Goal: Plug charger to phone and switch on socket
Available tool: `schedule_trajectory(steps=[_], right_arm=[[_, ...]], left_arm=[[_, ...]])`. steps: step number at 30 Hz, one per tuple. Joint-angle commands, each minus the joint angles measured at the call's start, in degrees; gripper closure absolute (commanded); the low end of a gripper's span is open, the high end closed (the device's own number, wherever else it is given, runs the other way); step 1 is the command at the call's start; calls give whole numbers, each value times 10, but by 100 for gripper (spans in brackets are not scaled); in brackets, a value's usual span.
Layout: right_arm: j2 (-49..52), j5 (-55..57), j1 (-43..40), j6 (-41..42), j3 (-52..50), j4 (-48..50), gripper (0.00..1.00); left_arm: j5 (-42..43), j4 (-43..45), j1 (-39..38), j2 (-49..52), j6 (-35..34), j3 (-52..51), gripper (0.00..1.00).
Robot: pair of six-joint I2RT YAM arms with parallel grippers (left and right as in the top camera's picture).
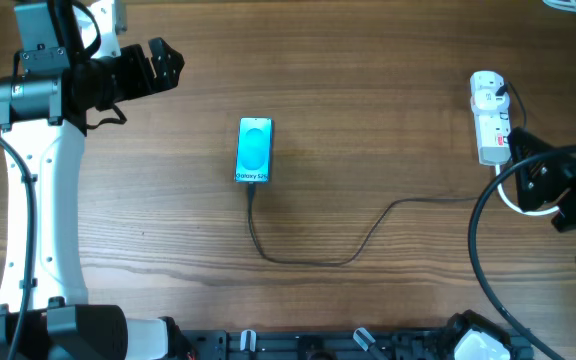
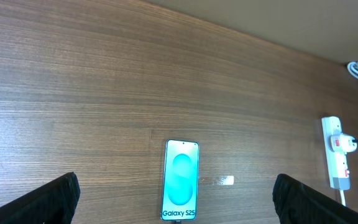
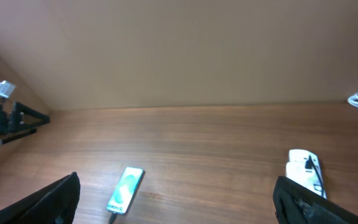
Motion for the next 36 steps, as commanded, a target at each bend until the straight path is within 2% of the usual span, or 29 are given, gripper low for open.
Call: schedule_trajectory(steps=[1, 6, 8, 10, 12, 14, 15, 18, 22, 25, 28, 36], right_arm=[[5, 49, 2, -10, 0, 0, 0], [11, 60, 2, -84, -12, -23, 0], [-3, 60, 10, -82, -59, 18, 0], [-54, 85, 67, -54, -174, 181, 0], [-110, 182, 131, 7, -289, 327, 0], [-154, 242, 175, 27, -378, 417, 0], [-198, 290, 218, 26, -469, 510, 0], [-273, 365, 280, 22, -616, 632, 0], [-386, 386, 306, 23, -787, 741, 0], [-469, 386, 317, 22, -896, 792, 0], [-516, 386, 328, 22, -946, 796, 0], [-542, 392, 330, 20, -958, 697, 0]], left_arm=[[-1, 1, 1, 0, 2, 0, 0], [-1, 1, 1, 0, 2, 0, 0], [-1, 1, 1, 0, 2, 0, 0], [-1, 1, 1, 0, 2, 0, 0], [-1, 1, 1, 0, 2, 0, 0], [-1, 1, 1, 0, 2, 0, 0], [-1, 1, 1, 0, 2, 0, 0], [-1, 1, 1, 0, 2, -1, 0], [-1, 1, 1, 0, 2, 0, 0], [-1, 1, 1, 0, 2, 0, 0], [-1, 1, 1, 0, 2, -1, 0], [-1, 1, 1, 0, 2, 0, 0]])
